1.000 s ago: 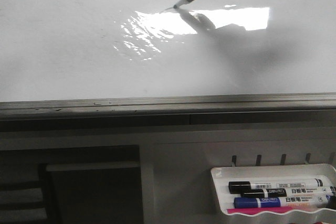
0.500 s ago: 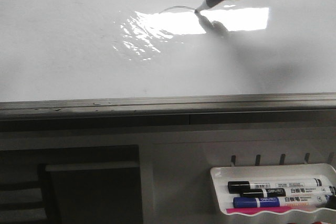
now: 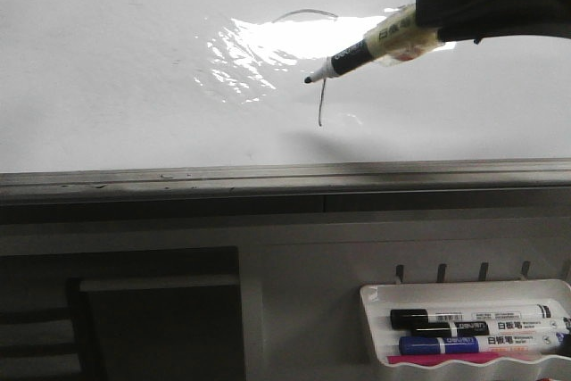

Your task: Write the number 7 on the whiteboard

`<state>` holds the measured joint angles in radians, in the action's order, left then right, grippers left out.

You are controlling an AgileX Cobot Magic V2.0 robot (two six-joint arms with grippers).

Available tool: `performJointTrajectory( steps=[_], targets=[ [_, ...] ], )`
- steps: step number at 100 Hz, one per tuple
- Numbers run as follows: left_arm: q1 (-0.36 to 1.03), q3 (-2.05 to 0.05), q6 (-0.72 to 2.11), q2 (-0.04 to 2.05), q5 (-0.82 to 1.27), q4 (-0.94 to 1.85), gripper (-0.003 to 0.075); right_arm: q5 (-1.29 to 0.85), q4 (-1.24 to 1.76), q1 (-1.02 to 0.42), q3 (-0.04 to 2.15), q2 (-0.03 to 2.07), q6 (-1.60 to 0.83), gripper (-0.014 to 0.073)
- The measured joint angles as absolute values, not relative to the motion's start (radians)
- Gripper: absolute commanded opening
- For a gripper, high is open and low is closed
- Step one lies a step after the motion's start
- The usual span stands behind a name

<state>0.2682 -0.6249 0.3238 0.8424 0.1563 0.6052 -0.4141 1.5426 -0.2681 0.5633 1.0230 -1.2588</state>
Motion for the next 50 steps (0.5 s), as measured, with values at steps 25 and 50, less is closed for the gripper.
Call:
performJointTrajectory(
  steps=[25, 50],
  targets=[
    [0.546, -0.666, 0.513, 0.889, 0.162, 0.605, 0.0491, -0.681, 1.194, -0.268, 0.676, 1.037, -0.962, -0.0062],
    [0.859, -0.718, 0.640, 1.058, 0.155, 0.558, 0.0491, -0.809, 1.060, -0.268, 0.816, 1.062, -0.851, -0.0062]
  ],
)
